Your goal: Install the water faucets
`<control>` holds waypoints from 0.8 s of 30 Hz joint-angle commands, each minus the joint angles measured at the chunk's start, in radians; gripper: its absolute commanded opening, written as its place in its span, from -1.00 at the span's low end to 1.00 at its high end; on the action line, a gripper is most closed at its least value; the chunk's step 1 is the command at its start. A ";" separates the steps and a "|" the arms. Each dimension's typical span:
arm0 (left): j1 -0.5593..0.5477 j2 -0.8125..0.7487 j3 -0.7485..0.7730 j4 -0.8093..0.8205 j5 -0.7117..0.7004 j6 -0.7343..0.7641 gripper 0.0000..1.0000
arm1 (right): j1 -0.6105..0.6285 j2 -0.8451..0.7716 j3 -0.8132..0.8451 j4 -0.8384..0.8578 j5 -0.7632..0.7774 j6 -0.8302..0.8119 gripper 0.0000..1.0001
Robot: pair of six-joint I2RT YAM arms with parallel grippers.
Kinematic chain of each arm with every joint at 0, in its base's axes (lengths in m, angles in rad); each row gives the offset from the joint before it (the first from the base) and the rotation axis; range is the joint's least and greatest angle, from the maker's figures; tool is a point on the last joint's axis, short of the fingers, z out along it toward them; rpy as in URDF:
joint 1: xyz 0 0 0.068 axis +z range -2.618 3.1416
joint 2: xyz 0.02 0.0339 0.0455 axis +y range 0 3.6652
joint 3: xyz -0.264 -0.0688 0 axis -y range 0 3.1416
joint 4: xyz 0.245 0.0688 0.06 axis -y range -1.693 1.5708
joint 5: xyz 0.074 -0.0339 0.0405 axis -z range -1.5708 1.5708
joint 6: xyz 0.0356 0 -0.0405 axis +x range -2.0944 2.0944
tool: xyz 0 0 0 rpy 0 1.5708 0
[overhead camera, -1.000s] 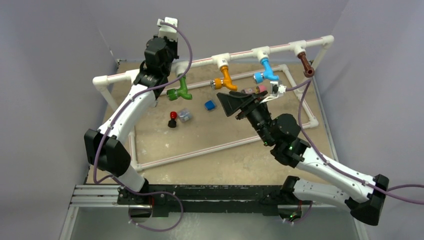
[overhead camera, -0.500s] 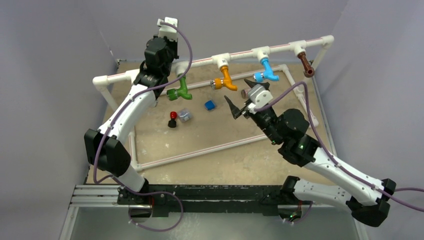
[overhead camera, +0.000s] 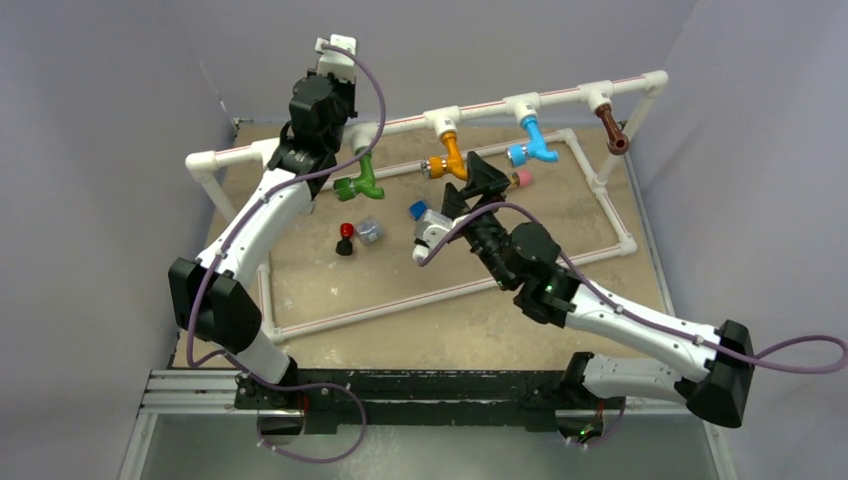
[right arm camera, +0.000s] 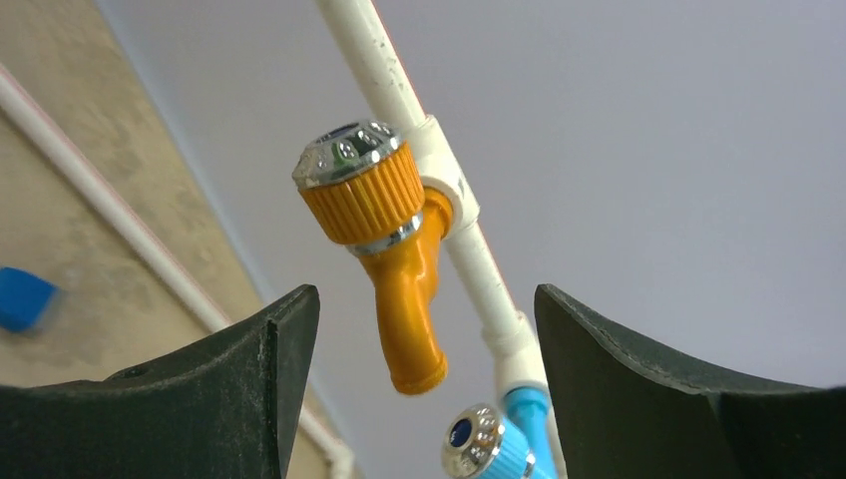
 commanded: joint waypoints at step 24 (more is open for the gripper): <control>-0.027 0.055 -0.049 -0.111 0.003 0.020 -0.76 | 0.046 0.310 0.038 0.555 0.227 -0.246 -0.92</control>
